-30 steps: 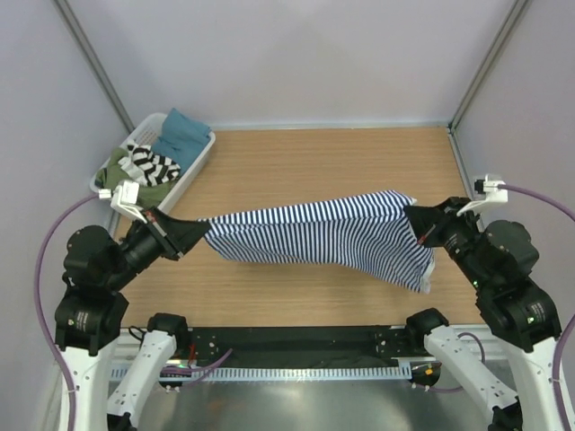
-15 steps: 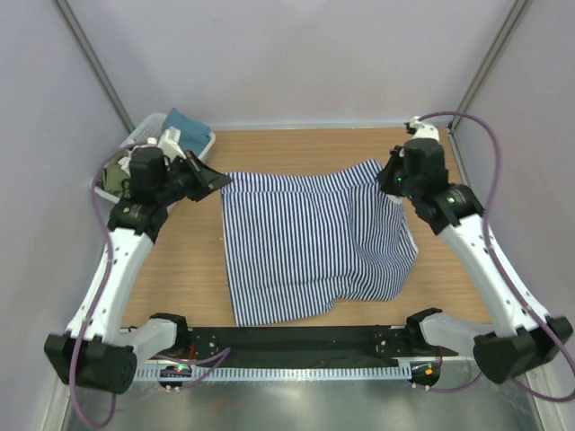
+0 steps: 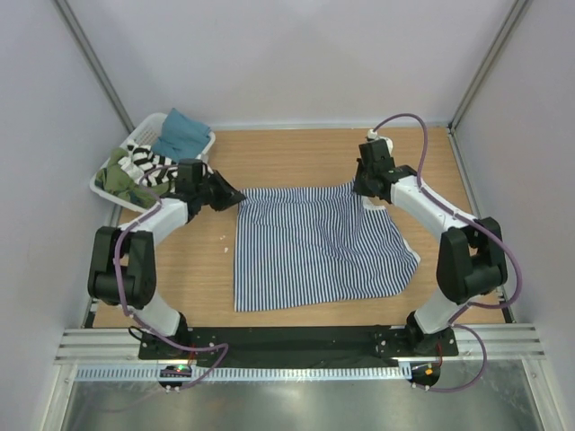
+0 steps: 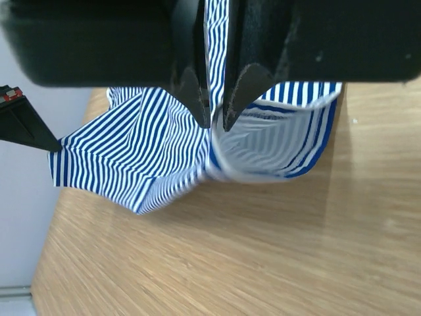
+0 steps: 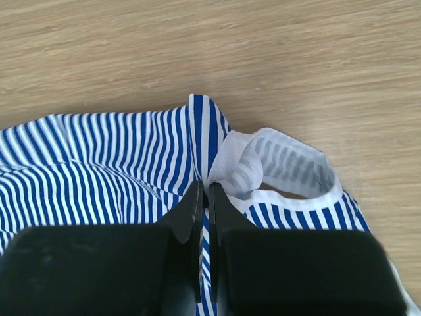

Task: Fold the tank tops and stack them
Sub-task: Flatten the tank top out

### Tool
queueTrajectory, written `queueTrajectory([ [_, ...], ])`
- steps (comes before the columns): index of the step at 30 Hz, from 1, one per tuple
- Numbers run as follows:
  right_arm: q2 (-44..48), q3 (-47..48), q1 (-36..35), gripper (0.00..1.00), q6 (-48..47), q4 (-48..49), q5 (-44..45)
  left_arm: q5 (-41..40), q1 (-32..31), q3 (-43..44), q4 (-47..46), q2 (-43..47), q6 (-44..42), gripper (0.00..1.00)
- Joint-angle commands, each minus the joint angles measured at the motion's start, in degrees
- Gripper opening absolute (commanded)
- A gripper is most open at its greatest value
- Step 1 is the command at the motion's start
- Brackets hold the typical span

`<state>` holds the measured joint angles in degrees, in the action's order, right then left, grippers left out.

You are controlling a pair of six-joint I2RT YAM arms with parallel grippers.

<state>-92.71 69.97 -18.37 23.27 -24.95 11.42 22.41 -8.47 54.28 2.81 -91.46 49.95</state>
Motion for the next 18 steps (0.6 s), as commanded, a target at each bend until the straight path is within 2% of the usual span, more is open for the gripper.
queueTrajectory([
  [1,-2.2,3.4,0.7,0.01,0.1,5.5,-0.1,-0.1,0.4,4.3,-6.6,-4.1,-0.8,0.13],
  [7,-8.1,6.3,2.1,0.01,0.0,7.1,-0.7,1.6,0.7,11.0,-7.0,-13.6,-2.5,0.16],
  [8,-8.6,6.7,2.4,0.01,-0.1,7.1,-1.2,2.1,0.7,12.5,-6.9,-14.5,-2.8,0.26],
  [11,-10.1,8.0,2.7,0.01,-0.2,7.0,-1.8,2.3,0.6,13.7,-4.4,-16.3,-3.7,0.4],
  [15,-10.4,8.2,3.1,0.01,-0.3,7.1,-2.1,-4.1,0.6,12.8,0.1,-14.8,-7.1,0.52],
  [18,-10.0,7.8,3.7,0.01,-0.4,7.2,-2.5,-7.6,0.7,11.3,2.5,-13.3,-9.1,0.54],
])
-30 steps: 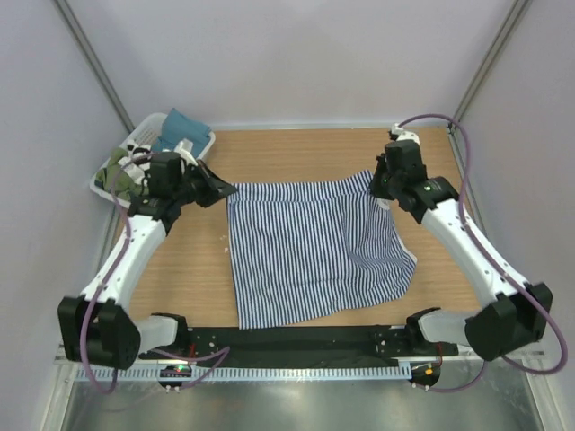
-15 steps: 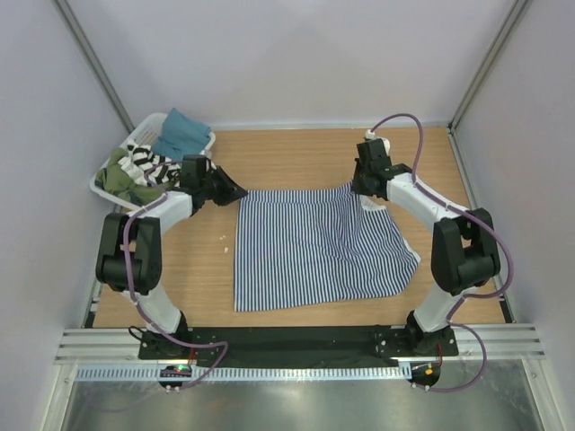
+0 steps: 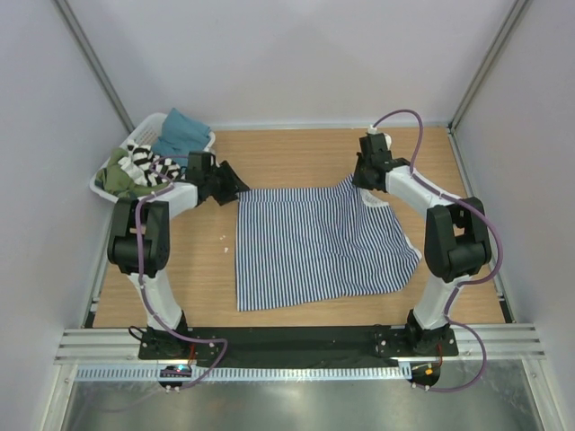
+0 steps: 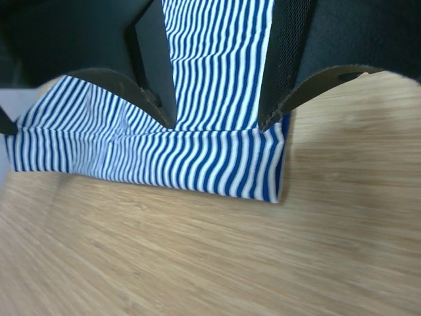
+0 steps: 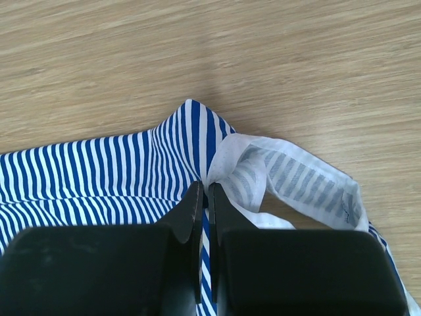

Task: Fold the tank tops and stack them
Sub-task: Flatten the tank top out

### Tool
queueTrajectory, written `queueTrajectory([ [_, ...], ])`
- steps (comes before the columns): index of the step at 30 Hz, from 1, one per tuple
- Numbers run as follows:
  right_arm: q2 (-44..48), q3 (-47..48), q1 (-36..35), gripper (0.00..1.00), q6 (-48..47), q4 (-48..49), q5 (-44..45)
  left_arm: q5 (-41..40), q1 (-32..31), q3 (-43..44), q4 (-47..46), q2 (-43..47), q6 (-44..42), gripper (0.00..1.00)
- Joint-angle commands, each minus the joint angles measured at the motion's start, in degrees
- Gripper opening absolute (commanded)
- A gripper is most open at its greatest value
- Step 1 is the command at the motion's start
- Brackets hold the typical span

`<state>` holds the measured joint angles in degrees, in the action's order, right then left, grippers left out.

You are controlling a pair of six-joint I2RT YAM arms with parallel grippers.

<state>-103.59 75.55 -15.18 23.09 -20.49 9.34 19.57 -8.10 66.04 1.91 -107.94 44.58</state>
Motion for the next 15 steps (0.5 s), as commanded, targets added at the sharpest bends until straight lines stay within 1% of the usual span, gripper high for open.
queueTrajectory([
  [1,1.0,2.1,0.6,0.01,-0.2,2.6,-0.4,-5.3,0.3,-1.2,3.9,3.8,-4.0,0.52],
  [3,1.2,1.8,0.8,0.01,-0.2,2.9,-0.6,-6.9,0.4,-1.9,4.8,4.3,-4.3,0.49],
  [4,1.1,1.8,0.9,0.01,-0.2,2.9,-0.8,-7.1,0.4,-2.5,4.9,4.5,-4.8,0.45],
  [9,0.6,1.8,0.9,0.01,0.0,3.2,-1.4,-7.1,0.2,-1.9,5.8,2.9,-5.7,0.46],
  [15,0.3,1.7,0.9,0.01,0.2,3.5,-2.0,-7.1,-0.3,0.1,7.1,0.1,-6.3,0.4],
])
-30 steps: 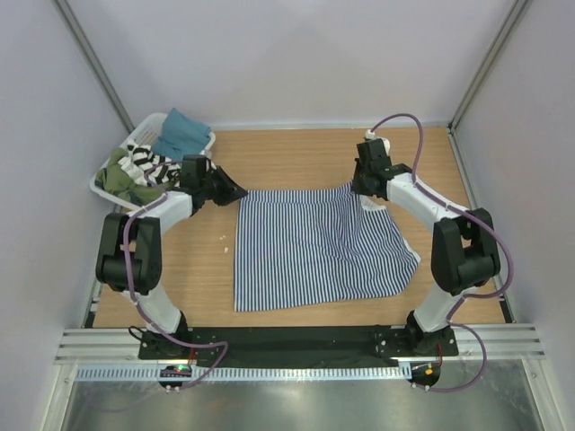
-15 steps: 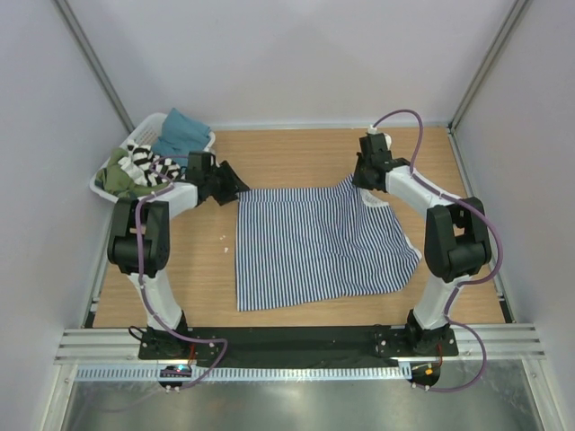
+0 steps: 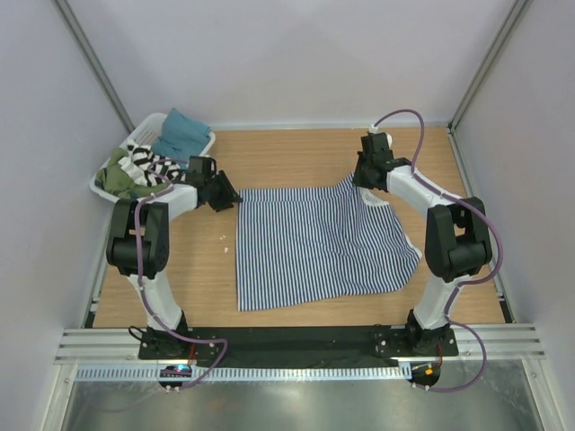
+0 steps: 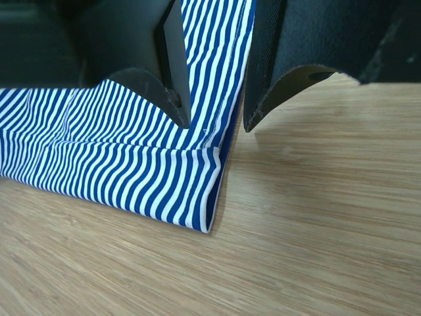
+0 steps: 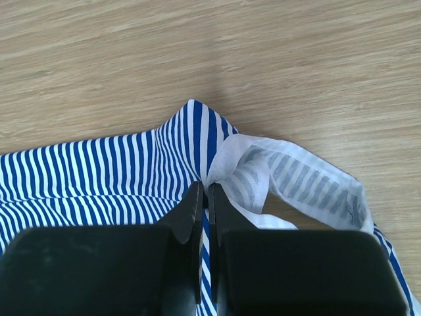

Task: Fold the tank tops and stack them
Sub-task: Flatten the tank top out

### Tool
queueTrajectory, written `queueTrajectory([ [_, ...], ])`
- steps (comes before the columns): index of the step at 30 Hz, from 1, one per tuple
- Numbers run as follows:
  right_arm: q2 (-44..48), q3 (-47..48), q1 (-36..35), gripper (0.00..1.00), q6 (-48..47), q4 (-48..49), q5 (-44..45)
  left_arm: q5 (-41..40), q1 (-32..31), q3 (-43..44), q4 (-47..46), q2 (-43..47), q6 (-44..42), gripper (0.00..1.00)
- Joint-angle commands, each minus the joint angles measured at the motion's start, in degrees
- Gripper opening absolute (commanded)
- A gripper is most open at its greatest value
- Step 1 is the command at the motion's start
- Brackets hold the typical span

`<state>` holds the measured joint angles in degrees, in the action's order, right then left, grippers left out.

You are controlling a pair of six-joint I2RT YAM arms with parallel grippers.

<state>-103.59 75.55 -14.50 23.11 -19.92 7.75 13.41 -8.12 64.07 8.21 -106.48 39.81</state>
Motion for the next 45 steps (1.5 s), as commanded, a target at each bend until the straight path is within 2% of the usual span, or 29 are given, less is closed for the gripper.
queueTrajectory([
  [1,0.2,1.7,0.4,0.01,0.2,3.0,-0.5,-0.9,-0.1,2.4,0.9,-1.6,-1.6,0.38],
  [10,-0.1,1.8,0.4,0.01,0.2,3.1,-1.2,-2.7,-1.6,6.1,3.0,-4.6,-2.4,0.36],
  [14,-0.2,1.8,0.4,0.01,0.2,3.0,-1.5,-3.2,-2.4,7.0,3.5,-5.5,-2.6,0.29],
  [19,-0.2,1.7,0.7,0.01,0.2,3.0,-1.6,-3.7,-2.5,7.6,4.5,-5.2,-2.9,0.0],
  [29,3.0,1.8,1.1,0.01,0.2,0.8,0.9,-2.7,-2.6,6.2,7.3,5.3,-3.9,0.0],
  [38,7.0,1.0,2.9,0.01,1.1,-2.3,1.9,-0.3,-3.2,-0.5,4.6,22.9,-1.1,0.0],
  [45,16.7,-1.0,3.0,0.01,0.4,-3.6,1.4,0.5,-3.7,-2.4,6.4,34.8,-1.0,0.0],
])
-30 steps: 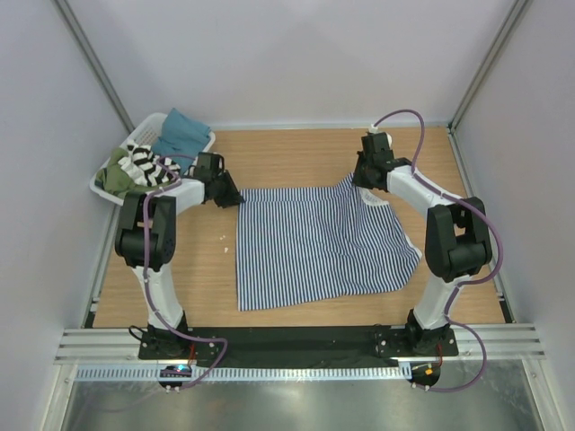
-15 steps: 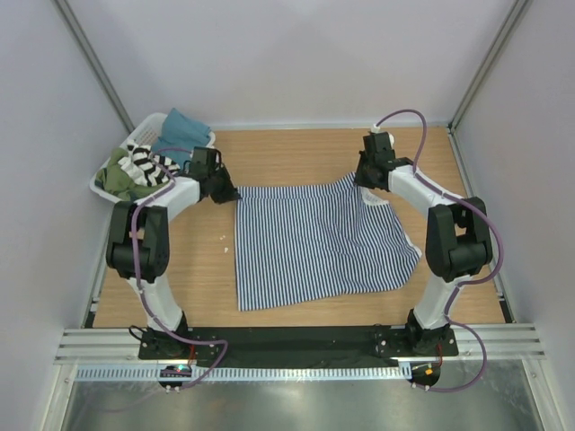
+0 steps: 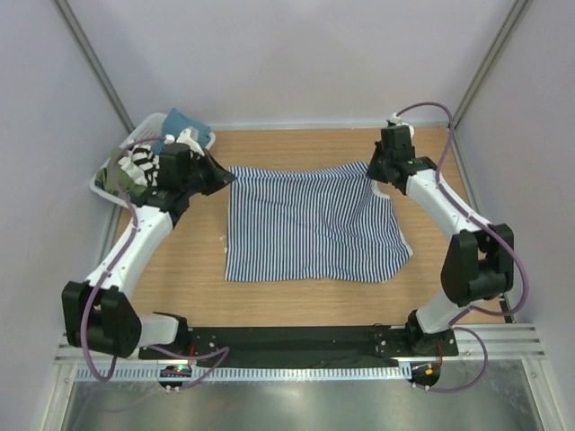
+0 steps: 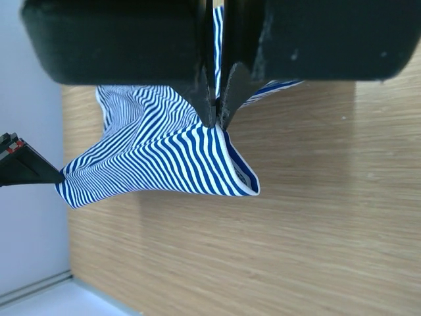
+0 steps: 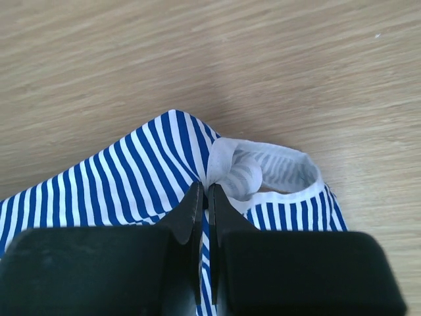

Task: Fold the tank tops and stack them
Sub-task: Flatten the tank top out

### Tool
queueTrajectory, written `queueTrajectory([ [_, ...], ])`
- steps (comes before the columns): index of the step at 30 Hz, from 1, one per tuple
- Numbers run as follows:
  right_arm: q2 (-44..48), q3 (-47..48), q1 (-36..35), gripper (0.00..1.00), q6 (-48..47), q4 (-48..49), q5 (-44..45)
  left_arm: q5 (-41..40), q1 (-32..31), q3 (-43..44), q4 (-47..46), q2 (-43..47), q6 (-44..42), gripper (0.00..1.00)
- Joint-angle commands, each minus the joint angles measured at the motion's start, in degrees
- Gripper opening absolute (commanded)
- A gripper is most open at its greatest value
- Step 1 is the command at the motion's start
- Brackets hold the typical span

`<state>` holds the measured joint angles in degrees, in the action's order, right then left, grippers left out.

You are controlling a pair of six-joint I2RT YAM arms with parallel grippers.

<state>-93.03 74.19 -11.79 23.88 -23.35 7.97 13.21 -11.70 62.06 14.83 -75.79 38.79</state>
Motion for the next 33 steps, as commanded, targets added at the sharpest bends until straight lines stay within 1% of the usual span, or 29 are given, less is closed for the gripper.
queueTrajectory([
  [1,8.7,0.5,0.4,0.01,-0.5,-1.0,1.1,0.8,-0.1,-0.4,0.3,5.3,0.1,0.0],
  [6,16.9,1.0,0.3,0.01,-1.4,-2.1,0.7,0.2,-0.1,1.0,2.5,13.5,-0.8,0.0],
  [11,25.0,5.6,0.4,0.01,-2.4,-6.0,-1.7,0.1,0.0,8.0,7.1,19.0,-1.3,0.0],
  [12,28.7,5.7,0.4,0.01,-2.5,-6.3,-2.2,0.3,-0.1,8.5,7.8,21.9,-1.2,0.0],
  [14,32.5,5.5,0.3,0.01,-3.8,-6.9,-5.9,0.8,-0.1,8.8,7.9,25.1,-0.8,0.0],
  [15,36.5,5.4,0.3,0.01,-4.3,-7.3,-7.2,1.4,-0.1,8.8,8.0,28.8,-0.8,0.0],
  [16,38.3,5.3,0.4,0.01,-4.8,-8.7,-11.4,2.0,-0.1,8.8,8.1,30.4,-0.8,0.0],
  [18,44.2,4.7,0.4,0.01,-5.6,-9.9,-13.2,4.1,-0.1,9.3,9.8,33.6,-1.0,0.0],
  [20,49.1,4.6,0.4,0.03,-5.6,-14.4,-14.4,4.3,-0.2,9.0,12.1,39.6,-0.9,0.0],
  [21,49.1,5.1,0.4,0.04,-5.3,-14.4,-14.4,3.8,-0.2,8.8,13.0,39.7,-0.6,0.0],
  [22,50.8,5.6,0.4,0.04,-5.2,-18.0,-14.6,3.4,-0.2,8.5,13.9,42.5,-0.4,0.0],
  [24,51.3,6.5,0.3,0.03,-4.3,-21.5,-16.7,3.0,-0.1,6.9,15.8,44.6,0.3,0.0],
  [25,51.4,6.4,0.3,0.02,-3.8,-24.5,-17.4,3.1,-0.1,6.3,16.3,45.2,1.2,0.0],
  [28,52.7,6.1,0.3,0.01,-3.2,-29.4,-17.7,5.1,-0.2,3.9,17.7,46.3,3.7,0.0],
  [30,53.8,7.1,0.4,0.01,-2.6,-31.3,-15.6,5.9,-0.1,3.1,17.7,47.8,4.6,0.0],
  [33,53.0,8.5,0.3,0.02,-2.1,-34.7,-12.5,4.1,-0.1,1.8,17.8,47.8,5.1,0.0],
])
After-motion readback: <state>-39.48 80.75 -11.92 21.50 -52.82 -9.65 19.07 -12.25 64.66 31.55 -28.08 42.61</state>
